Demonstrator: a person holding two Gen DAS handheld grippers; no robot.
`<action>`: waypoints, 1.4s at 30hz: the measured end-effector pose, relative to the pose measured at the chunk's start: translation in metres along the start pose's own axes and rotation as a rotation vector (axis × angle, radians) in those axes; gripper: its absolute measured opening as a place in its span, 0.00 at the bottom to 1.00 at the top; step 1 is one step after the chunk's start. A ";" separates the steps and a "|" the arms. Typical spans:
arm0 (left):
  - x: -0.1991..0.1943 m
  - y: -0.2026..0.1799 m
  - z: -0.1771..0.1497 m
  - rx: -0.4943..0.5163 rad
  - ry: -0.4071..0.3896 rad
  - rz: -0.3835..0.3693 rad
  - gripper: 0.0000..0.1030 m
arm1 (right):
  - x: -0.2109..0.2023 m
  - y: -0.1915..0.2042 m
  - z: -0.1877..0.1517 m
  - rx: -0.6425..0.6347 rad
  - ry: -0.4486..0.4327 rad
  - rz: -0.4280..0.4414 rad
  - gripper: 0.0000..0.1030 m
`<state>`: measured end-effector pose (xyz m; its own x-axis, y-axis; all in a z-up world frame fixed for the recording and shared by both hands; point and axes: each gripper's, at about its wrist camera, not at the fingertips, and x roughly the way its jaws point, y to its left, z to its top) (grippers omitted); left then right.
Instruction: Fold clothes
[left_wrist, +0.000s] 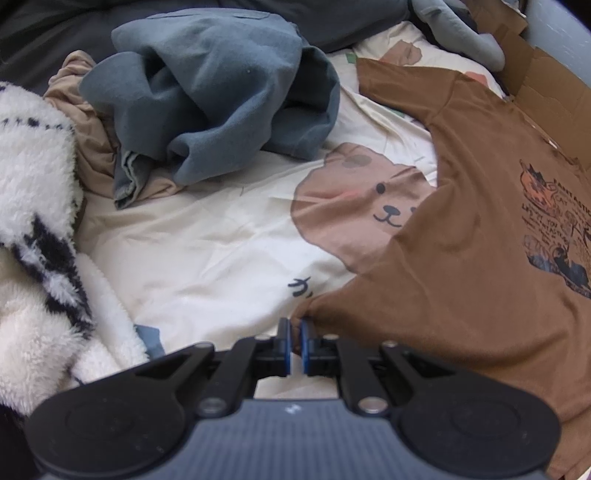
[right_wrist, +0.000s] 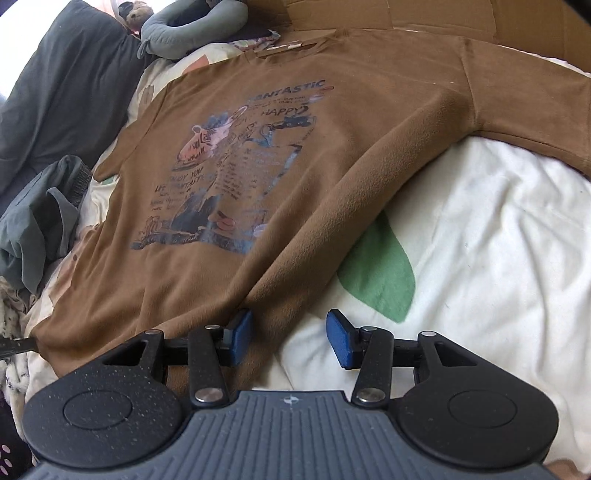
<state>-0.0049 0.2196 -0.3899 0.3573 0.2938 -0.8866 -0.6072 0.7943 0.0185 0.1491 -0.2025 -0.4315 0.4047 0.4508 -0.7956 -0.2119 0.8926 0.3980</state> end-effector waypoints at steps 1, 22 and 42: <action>0.000 0.000 0.000 0.001 0.000 0.001 0.05 | 0.002 0.000 0.001 -0.002 0.000 0.002 0.48; -0.025 -0.002 0.016 -0.011 -0.054 -0.041 0.05 | -0.054 -0.016 0.016 -0.003 0.003 -0.020 0.00; -0.071 0.005 0.042 -0.051 -0.140 -0.092 0.05 | -0.120 -0.057 0.027 0.028 0.000 -0.134 0.00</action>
<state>-0.0030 0.2251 -0.3075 0.5061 0.2947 -0.8106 -0.6010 0.7945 -0.0864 0.1373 -0.3074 -0.3468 0.4281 0.3274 -0.8423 -0.1307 0.9447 0.3008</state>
